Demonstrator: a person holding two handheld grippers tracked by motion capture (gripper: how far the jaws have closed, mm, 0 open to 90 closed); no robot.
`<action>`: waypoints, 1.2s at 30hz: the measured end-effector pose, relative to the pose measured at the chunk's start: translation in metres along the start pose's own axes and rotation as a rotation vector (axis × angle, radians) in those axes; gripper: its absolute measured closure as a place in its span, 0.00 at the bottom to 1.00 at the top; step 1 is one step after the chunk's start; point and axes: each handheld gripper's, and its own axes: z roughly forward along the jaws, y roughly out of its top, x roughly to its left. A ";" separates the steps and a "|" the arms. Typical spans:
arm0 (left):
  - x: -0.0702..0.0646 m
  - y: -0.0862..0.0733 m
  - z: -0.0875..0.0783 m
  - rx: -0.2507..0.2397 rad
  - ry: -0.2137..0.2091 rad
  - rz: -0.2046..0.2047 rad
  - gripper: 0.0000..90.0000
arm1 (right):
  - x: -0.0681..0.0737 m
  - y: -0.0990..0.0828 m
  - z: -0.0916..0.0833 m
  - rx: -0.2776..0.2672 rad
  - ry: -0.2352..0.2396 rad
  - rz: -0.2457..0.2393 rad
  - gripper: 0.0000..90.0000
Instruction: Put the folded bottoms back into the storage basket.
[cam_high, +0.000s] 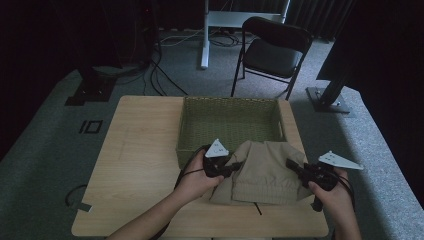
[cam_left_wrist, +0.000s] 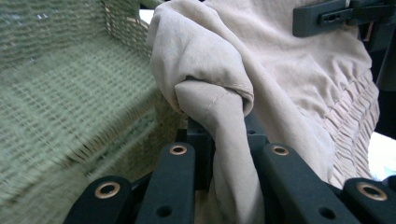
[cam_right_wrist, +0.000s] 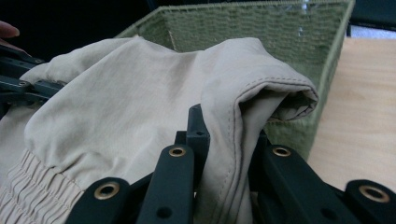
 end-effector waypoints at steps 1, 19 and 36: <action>0.002 0.002 -0.002 -0.008 0.001 -0.001 0.90 | 0.000 0.003 0.001 -0.004 0.003 0.001 0.88; 0.029 0.050 -0.026 -0.082 0.019 0.005 0.90 | 0.002 0.065 0.014 -0.064 0.046 -0.010 0.88; 0.066 0.090 -0.039 -0.130 0.028 -0.033 0.90 | -0.008 0.113 0.039 -0.091 0.090 0.040 0.89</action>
